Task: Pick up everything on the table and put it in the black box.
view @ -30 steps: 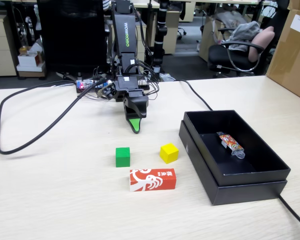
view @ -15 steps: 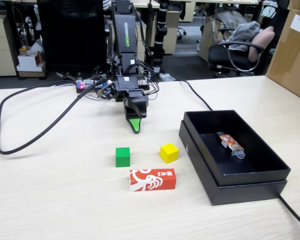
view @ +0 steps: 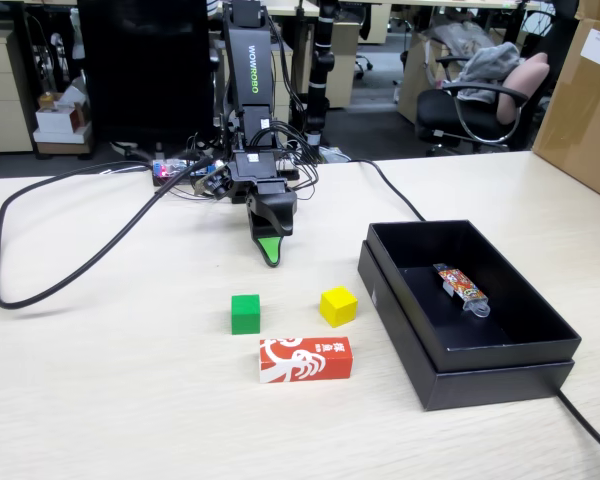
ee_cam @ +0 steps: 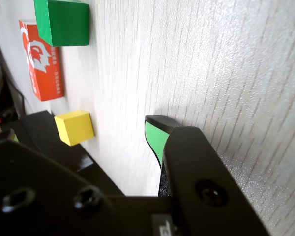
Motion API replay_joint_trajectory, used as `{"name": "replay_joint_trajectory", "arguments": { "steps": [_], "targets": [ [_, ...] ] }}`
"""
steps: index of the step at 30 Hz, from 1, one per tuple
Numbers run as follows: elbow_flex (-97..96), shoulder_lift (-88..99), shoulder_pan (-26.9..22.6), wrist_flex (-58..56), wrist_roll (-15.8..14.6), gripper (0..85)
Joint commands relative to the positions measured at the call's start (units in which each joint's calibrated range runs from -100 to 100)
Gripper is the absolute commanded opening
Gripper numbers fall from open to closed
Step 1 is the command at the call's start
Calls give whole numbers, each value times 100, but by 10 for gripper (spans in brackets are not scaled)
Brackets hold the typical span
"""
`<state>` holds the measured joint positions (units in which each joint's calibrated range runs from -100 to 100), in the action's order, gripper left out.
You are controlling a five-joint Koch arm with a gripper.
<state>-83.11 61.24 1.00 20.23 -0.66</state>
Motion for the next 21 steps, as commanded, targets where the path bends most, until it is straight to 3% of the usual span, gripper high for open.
{"name": "replay_joint_trajectory", "arguments": {
  "steps": [1,16,18,21],
  "targets": [
    [15,-2,0,12,0,492],
    [323,-152,-147,-127,44,491],
    [677,-60,-117,-844,44,496],
    [1901,-37,-93,-3055,-112,505]
  ]
}}
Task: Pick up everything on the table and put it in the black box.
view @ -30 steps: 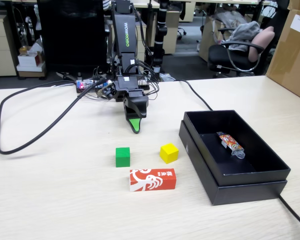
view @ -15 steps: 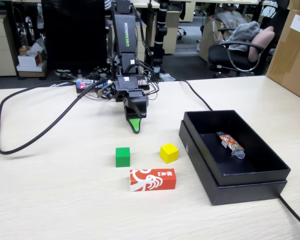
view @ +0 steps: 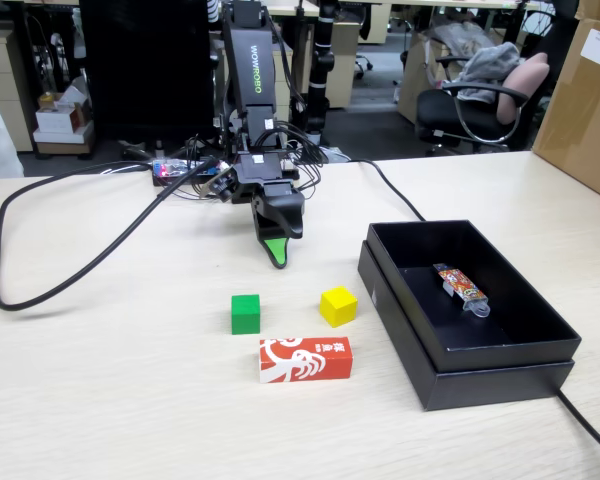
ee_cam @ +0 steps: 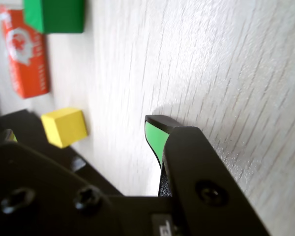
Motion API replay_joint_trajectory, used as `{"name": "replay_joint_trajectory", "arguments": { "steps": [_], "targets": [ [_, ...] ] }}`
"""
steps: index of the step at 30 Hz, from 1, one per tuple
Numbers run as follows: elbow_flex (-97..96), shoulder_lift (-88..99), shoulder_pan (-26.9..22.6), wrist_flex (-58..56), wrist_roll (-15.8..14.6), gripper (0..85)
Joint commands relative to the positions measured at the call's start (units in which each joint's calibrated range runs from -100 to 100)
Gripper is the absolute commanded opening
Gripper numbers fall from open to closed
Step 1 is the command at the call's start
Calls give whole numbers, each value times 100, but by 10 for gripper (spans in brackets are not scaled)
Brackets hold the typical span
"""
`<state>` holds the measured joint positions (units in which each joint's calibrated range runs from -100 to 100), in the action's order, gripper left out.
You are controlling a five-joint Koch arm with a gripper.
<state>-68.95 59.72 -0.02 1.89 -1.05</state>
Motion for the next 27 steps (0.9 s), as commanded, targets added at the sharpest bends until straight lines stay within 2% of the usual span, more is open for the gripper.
{"name": "replay_joint_trajectory", "arguments": {
  "steps": [1,3,11,16,22,27],
  "targets": [
    [1074,115,0,-2103,-176,505],
    [1764,104,-63,-2898,-259,501],
    [4121,-482,-322,-4686,-361,489],
    [5898,-1996,-469,-6085,-405,497],
    [7466,-3890,-484,-7019,-405,500],
    [8337,-4911,-435,-7131,-400,475]
  ]
}}
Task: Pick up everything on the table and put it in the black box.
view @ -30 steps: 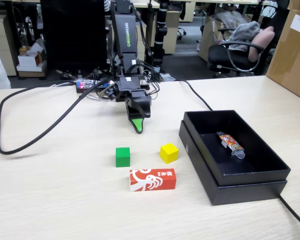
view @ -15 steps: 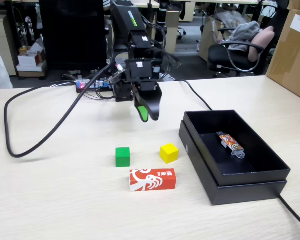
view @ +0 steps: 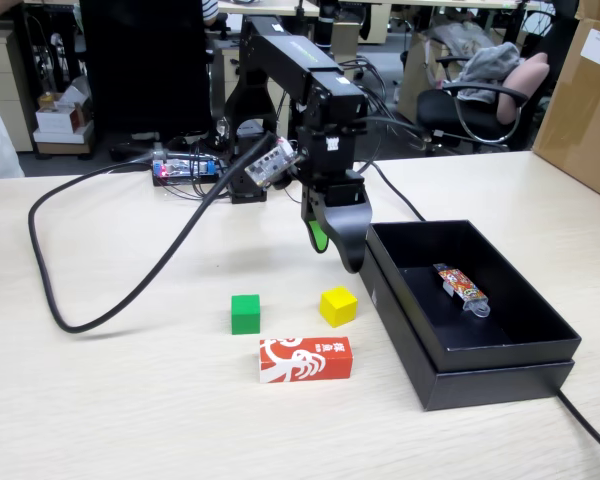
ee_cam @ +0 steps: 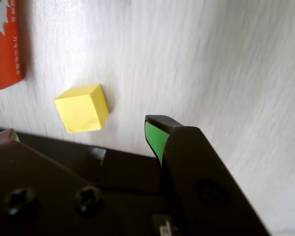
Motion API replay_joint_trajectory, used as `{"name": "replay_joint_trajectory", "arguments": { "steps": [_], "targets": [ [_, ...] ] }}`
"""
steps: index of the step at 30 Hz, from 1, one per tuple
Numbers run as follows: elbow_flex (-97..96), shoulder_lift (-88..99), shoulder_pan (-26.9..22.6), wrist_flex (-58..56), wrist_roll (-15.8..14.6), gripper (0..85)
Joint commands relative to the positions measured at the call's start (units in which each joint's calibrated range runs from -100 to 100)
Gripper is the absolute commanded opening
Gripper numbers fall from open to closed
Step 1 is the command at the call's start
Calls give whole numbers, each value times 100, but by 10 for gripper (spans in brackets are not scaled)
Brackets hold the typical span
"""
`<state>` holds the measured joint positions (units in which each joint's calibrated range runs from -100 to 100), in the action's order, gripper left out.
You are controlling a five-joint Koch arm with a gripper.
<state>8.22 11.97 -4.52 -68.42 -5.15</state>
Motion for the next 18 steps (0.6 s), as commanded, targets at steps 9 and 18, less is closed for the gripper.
{"name": "replay_joint_trajectory", "arguments": {
  "steps": [9,18],
  "targets": [
    [1281,-1145,5,-100,10,432],
    [1762,-2006,34,-100,15,431]
  ]
}}
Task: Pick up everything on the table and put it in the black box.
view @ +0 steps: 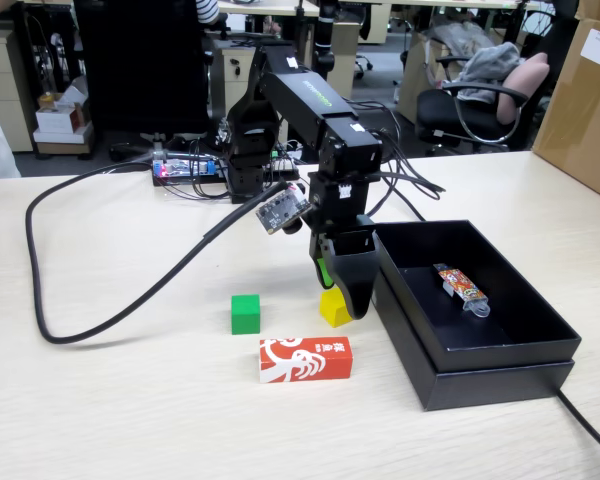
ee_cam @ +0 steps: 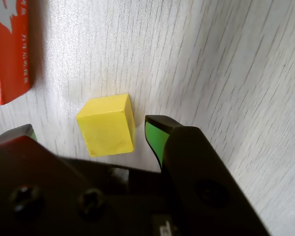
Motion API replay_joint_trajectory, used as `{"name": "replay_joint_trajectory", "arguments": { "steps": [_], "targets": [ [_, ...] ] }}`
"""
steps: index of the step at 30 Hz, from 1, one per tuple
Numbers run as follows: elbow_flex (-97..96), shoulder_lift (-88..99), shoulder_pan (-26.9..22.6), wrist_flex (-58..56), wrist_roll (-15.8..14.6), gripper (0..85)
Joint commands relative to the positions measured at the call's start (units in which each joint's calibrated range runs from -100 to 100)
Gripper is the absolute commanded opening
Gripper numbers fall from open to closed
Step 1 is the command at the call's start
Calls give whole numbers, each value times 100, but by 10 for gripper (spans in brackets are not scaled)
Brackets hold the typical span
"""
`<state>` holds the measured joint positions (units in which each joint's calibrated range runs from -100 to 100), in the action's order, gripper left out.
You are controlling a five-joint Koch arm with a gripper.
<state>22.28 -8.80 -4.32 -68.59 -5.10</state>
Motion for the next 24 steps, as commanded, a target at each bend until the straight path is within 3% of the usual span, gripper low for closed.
{"name": "replay_joint_trajectory", "arguments": {
  "steps": [1,11,16,24],
  "targets": [
    [374,25,10,-74,10,430],
    [482,-411,-20,-74,-15,343],
    [628,-422,0,-66,-5,141],
    [564,-422,44,-74,5,141]
  ]
}}
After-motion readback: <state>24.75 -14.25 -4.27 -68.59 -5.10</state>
